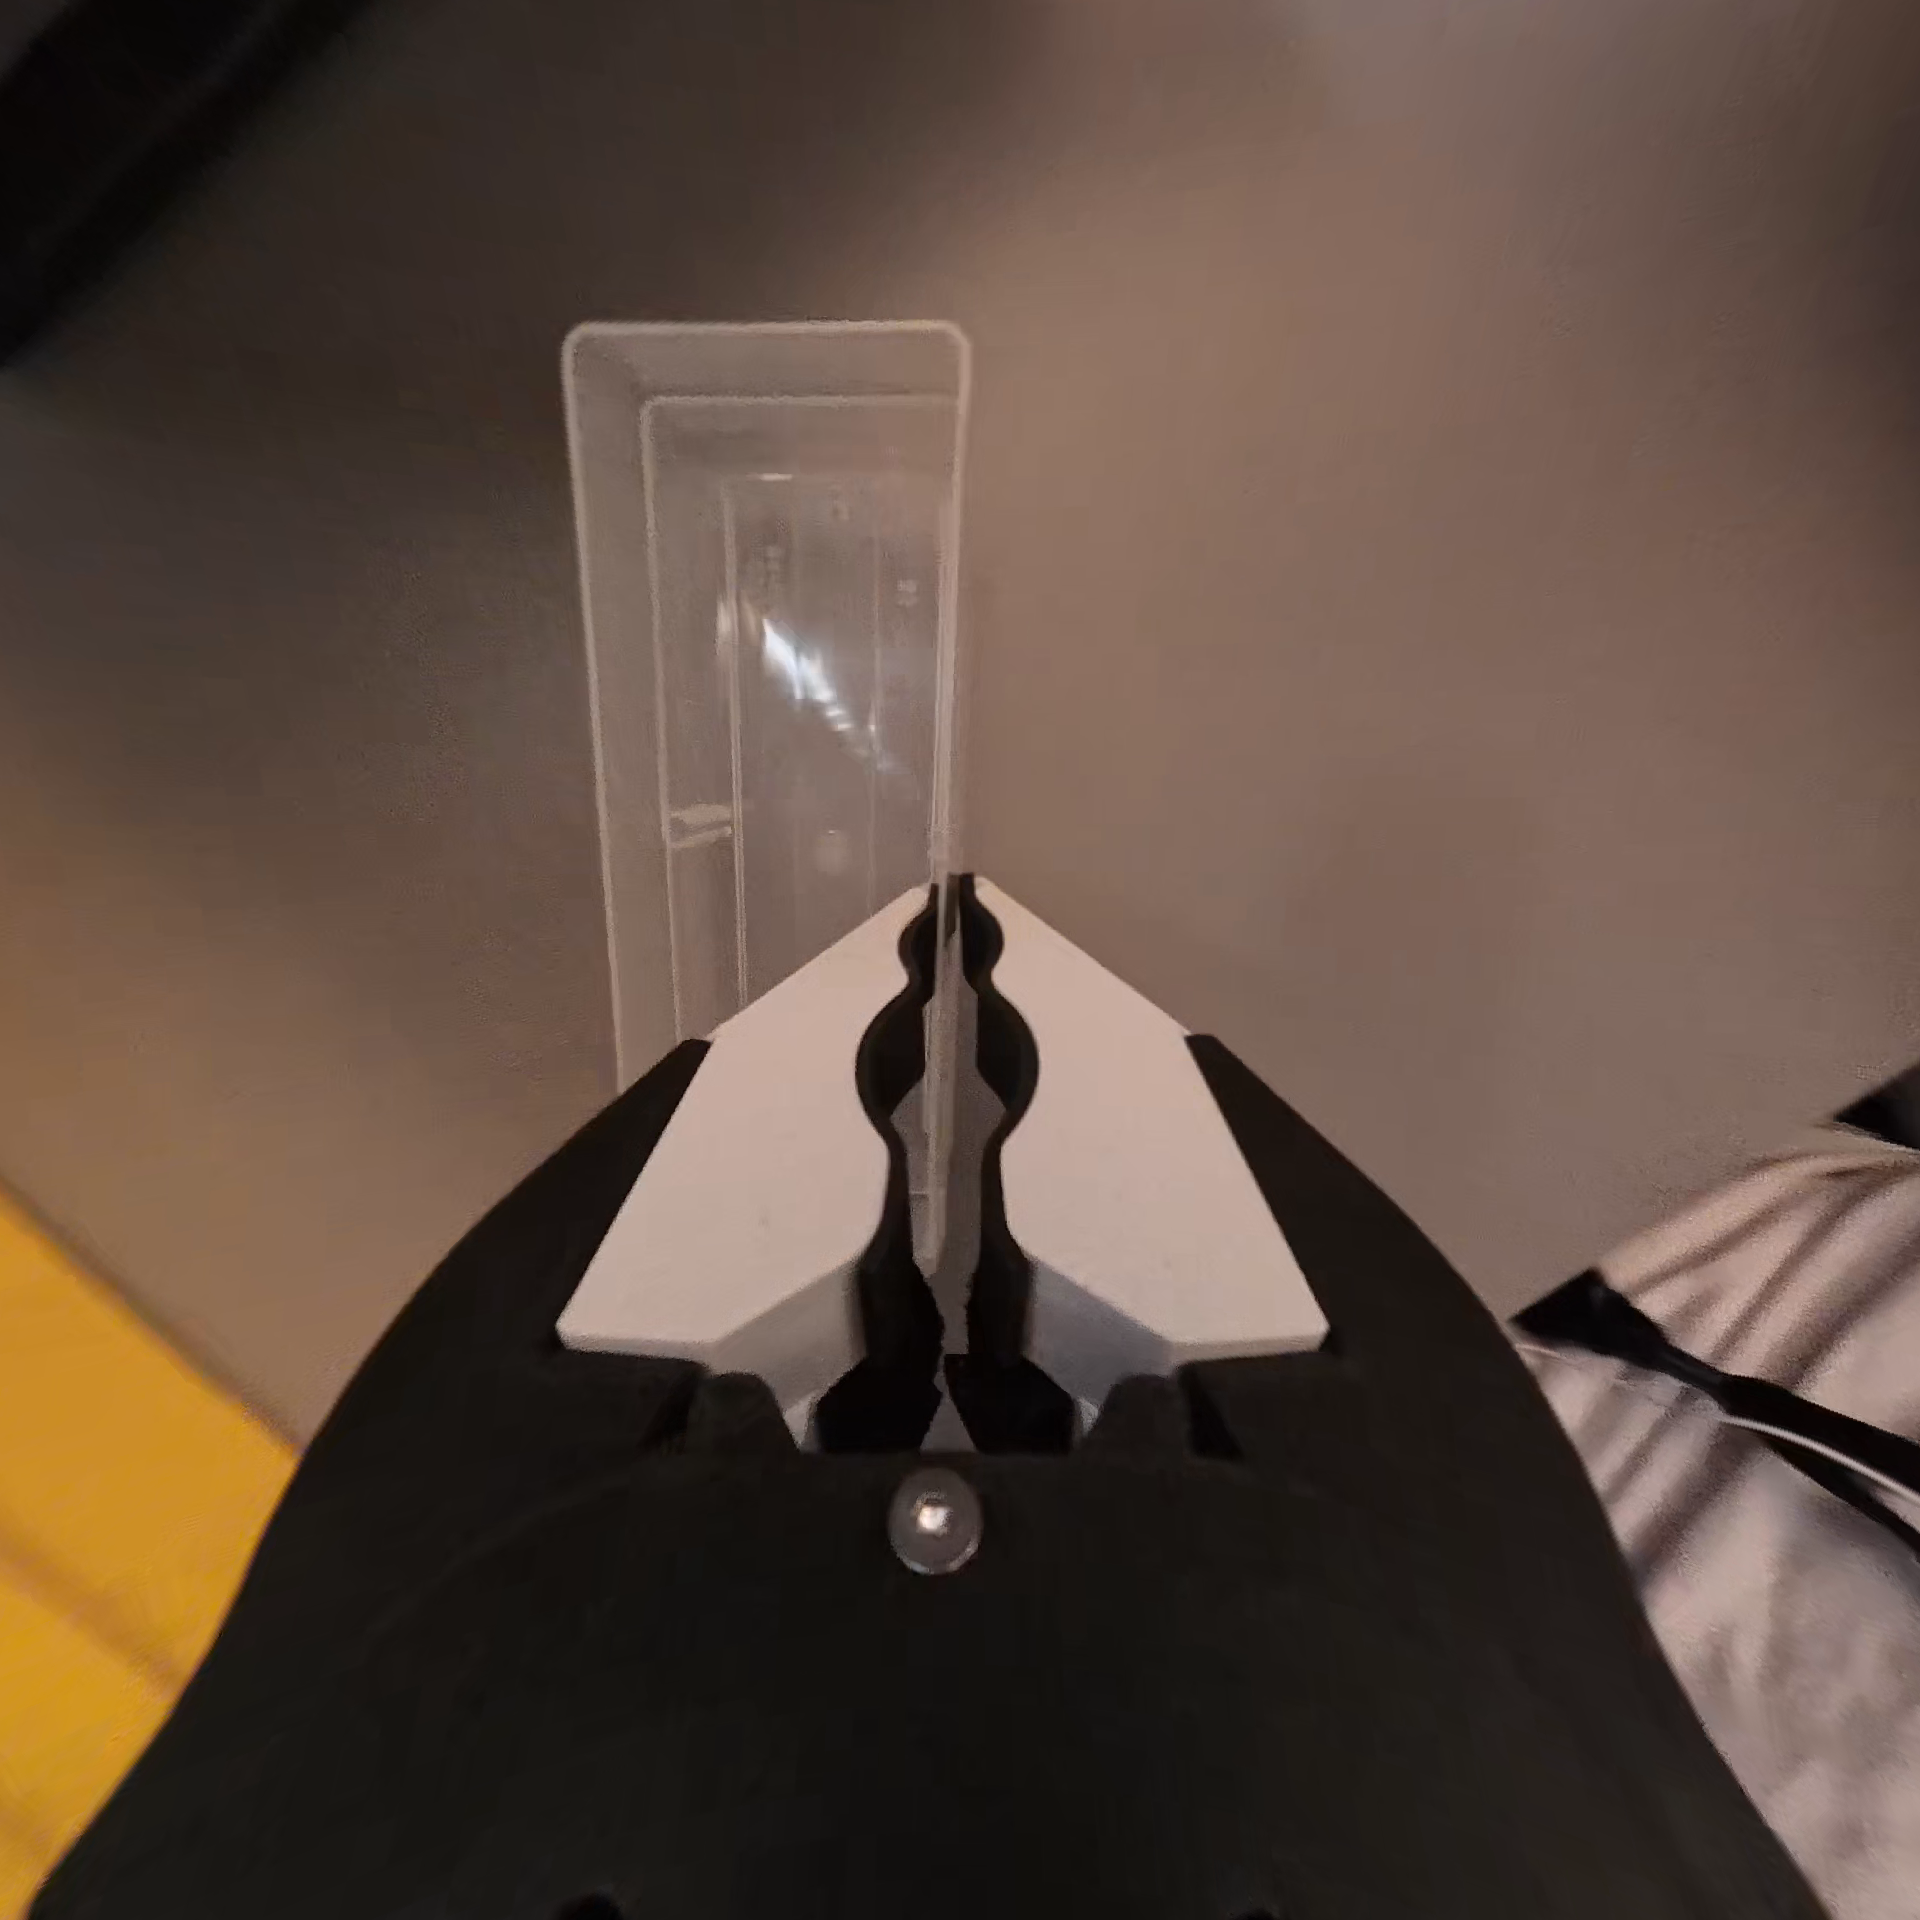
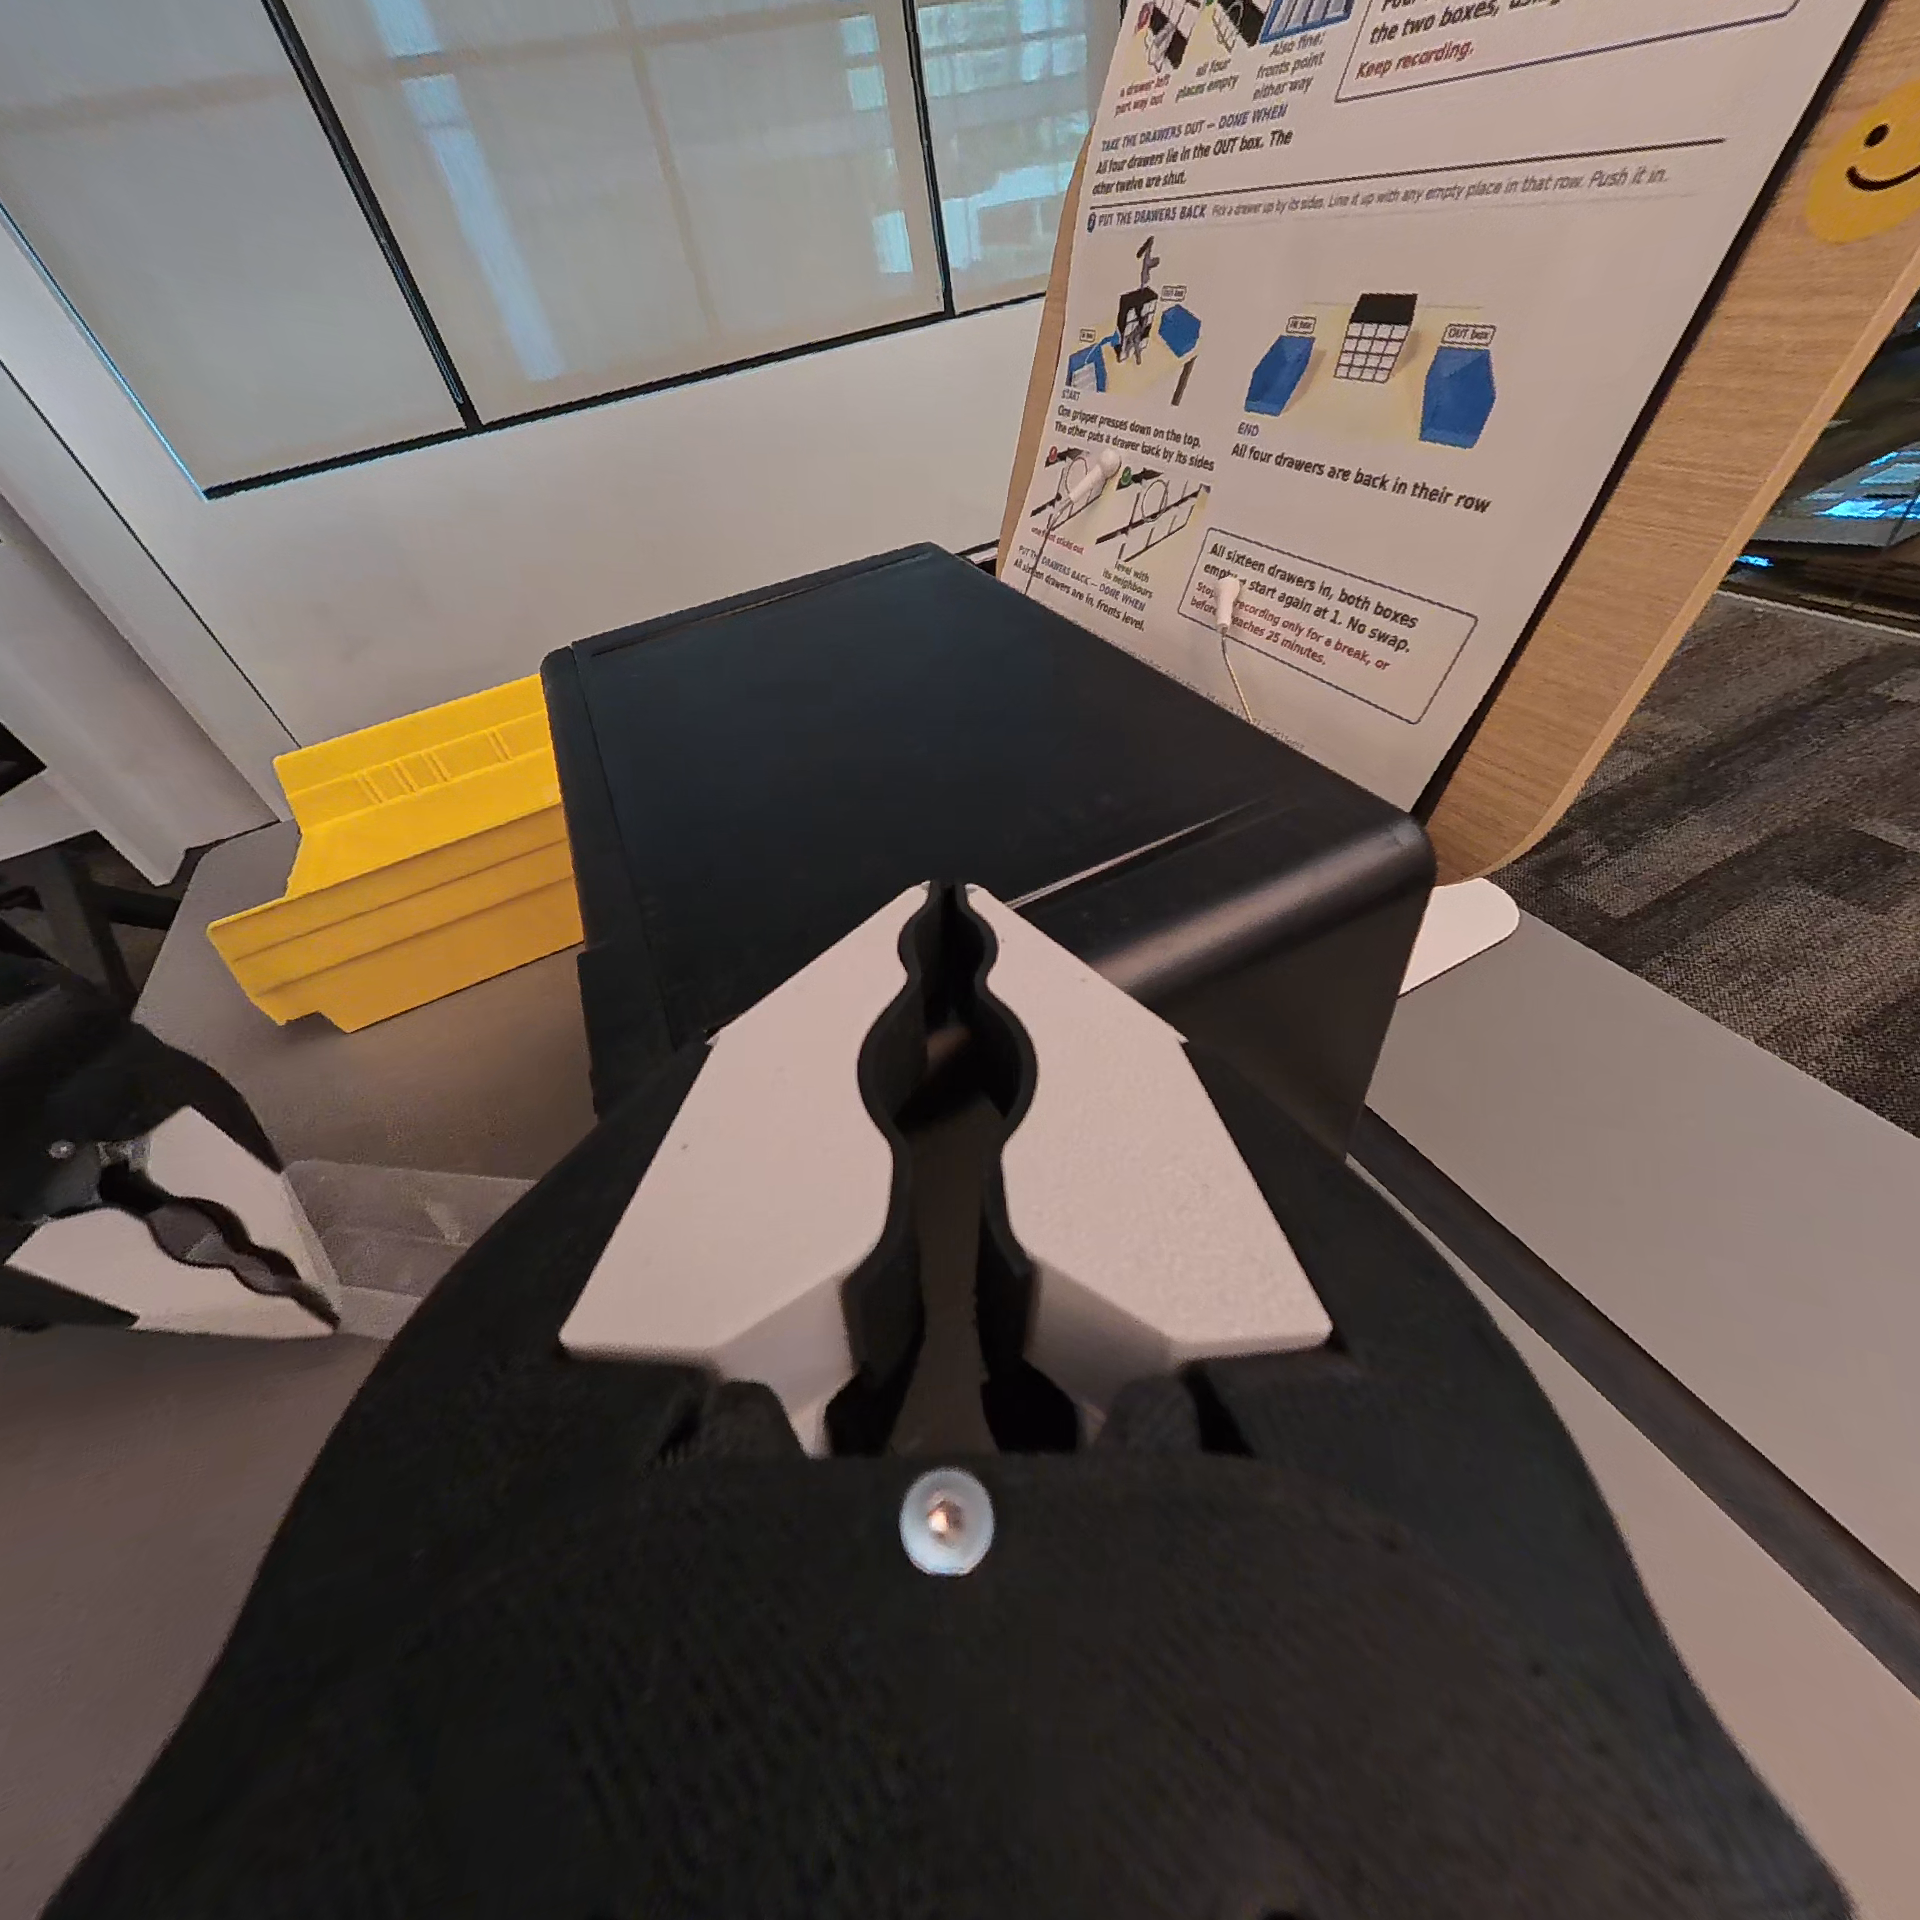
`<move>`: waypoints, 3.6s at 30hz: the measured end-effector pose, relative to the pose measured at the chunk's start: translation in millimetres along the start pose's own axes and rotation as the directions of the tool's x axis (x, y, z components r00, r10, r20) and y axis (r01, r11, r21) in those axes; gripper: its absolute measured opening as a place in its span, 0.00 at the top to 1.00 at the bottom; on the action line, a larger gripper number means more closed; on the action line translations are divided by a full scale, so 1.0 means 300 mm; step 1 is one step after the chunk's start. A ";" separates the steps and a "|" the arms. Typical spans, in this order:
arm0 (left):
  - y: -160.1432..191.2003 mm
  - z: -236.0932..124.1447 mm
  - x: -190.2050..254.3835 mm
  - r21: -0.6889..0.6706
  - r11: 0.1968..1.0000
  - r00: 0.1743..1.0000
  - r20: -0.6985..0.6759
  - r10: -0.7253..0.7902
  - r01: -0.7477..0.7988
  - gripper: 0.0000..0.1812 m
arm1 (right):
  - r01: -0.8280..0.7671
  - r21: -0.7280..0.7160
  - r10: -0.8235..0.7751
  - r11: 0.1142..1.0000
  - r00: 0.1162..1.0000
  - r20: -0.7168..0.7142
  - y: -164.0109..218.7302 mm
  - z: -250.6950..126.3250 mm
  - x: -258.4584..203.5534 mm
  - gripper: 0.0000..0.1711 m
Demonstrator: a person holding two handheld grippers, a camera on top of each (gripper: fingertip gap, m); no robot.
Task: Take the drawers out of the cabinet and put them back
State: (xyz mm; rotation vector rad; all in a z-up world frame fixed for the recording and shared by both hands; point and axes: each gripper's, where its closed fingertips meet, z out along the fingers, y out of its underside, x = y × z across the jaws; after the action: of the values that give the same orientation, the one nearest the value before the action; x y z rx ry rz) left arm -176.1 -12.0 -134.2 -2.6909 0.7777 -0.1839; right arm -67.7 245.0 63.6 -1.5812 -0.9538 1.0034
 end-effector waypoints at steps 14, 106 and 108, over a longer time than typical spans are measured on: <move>-0.058 -0.086 -0.061 0.228 0.973 0.997 0.060 -0.054 0.039 0.68 | 0.004 -0.002 -0.004 1.000 1.000 0.001 0.000 0.000 0.000 1.00; -0.485 -0.075 -0.237 0.419 0.885 0.936 0.185 -0.301 0.202 0.53 | -0.053 0.040 0.050 0.998 0.997 0.064 -0.001 0.000 -0.002 1.00; -0.468 -0.124 -0.212 0.469 0.872 0.959 0.155 -0.238 0.141 0.52 | -0.056 0.042 0.054 0.998 0.996 0.067 -0.002 0.000 -0.001 1.00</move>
State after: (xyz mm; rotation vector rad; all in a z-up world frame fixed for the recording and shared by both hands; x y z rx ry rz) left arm -168.3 123.3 -52.1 -2.2839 0.3468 -0.1102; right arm -67.9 244.7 64.1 -1.5533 -0.9314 1.1140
